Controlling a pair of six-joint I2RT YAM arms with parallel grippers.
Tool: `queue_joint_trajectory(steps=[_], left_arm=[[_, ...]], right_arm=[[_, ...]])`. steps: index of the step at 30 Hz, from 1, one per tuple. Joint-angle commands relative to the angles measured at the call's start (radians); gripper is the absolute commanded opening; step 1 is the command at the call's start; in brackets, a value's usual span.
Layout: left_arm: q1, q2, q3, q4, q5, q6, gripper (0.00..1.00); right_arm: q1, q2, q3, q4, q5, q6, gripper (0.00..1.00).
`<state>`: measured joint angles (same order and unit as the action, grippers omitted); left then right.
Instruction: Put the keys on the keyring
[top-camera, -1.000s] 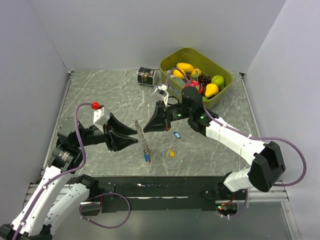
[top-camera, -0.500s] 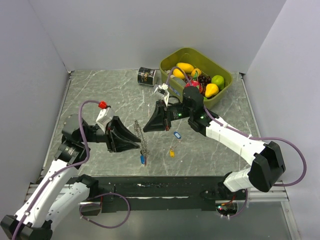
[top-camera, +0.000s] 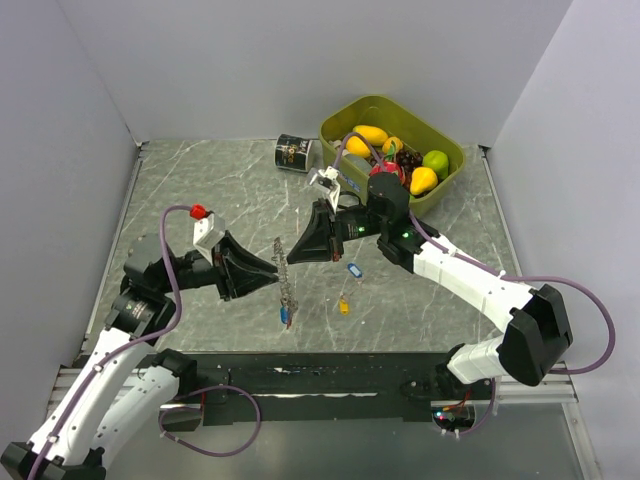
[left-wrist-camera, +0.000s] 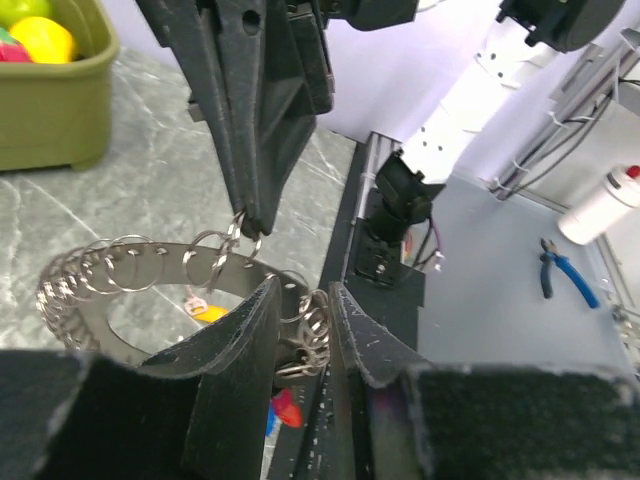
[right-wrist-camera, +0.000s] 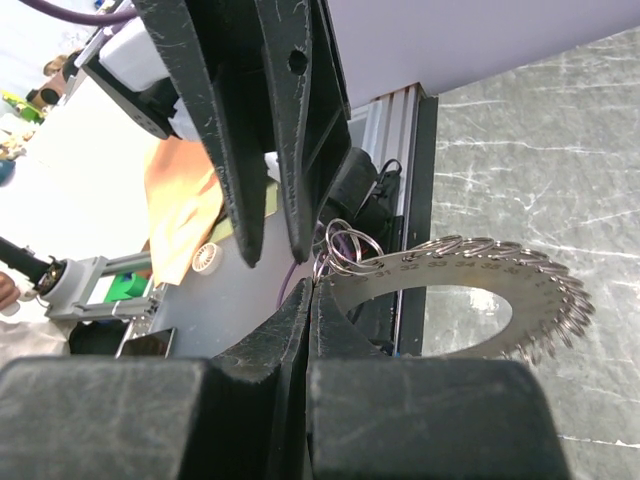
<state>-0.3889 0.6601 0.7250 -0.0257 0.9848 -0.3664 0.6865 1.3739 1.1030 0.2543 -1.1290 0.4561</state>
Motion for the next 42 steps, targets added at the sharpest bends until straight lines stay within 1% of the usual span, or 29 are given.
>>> queue_joint_trajectory(steps=[1, 6, 10, 16, 22, 23, 26, 30, 32, 33, 34, 38, 40, 42], left_arm=[[0.016, -0.007, -0.015, 0.018, -0.046, 0.017, 0.31], [0.042, -0.013, -0.055, 0.171, -0.005, -0.051, 0.36], [0.048, 0.002, -0.056, 0.236, 0.038, -0.091, 0.36], [0.062, -0.005, -0.019, 0.176, 0.077, -0.06, 0.35], [0.079, 0.019, -0.029, 0.292, 0.192, -0.169, 0.36], [0.081, 0.022, -0.035, 0.325, 0.198, -0.18, 0.37], [0.085, 0.026, -0.053, 0.346, 0.192, -0.198, 0.39], [0.088, 0.032, -0.078, 0.443, 0.207, -0.255, 0.42], [0.096, 0.039, -0.067, 0.425, 0.215, -0.249, 0.43], [0.104, 0.038, -0.052, 0.385, 0.221, -0.194, 0.42], [0.111, 0.036, -0.038, 0.31, 0.224, -0.174, 0.42], [0.148, 0.042, 0.007, 0.28, 0.279, -0.166, 0.44], [0.148, 0.064, 0.025, 0.232, 0.287, -0.122, 0.45], [0.148, 0.075, 0.027, 0.228, 0.293, -0.141, 0.46]], right_arm=[[-0.004, -0.05, 0.012, 0.074, -0.026, 0.003, 0.0], [-0.004, -0.047, 0.011, 0.08, -0.026, 0.009, 0.0], [-0.005, -0.049, 0.008, 0.082, -0.026, 0.009, 0.0], [-0.004, -0.056, 0.006, 0.085, -0.014, 0.009, 0.0], [-0.005, -0.049, 0.009, 0.105, -0.023, 0.027, 0.0], [-0.004, -0.05, 0.008, 0.108, -0.023, 0.026, 0.0], [-0.005, -0.05, 0.009, 0.105, -0.025, 0.027, 0.0], [-0.005, -0.055, 0.0, 0.109, -0.023, 0.026, 0.0], [-0.004, -0.058, -0.003, 0.111, -0.018, 0.029, 0.0], [-0.004, -0.061, -0.003, 0.102, -0.015, 0.027, 0.0], [-0.004, -0.062, -0.002, 0.097, -0.014, 0.02, 0.0], [-0.004, -0.062, 0.0, 0.097, -0.014, 0.018, 0.0], [-0.004, -0.059, 0.001, 0.106, -0.017, 0.023, 0.0], [-0.005, -0.058, -0.002, 0.111, -0.015, 0.026, 0.0]])
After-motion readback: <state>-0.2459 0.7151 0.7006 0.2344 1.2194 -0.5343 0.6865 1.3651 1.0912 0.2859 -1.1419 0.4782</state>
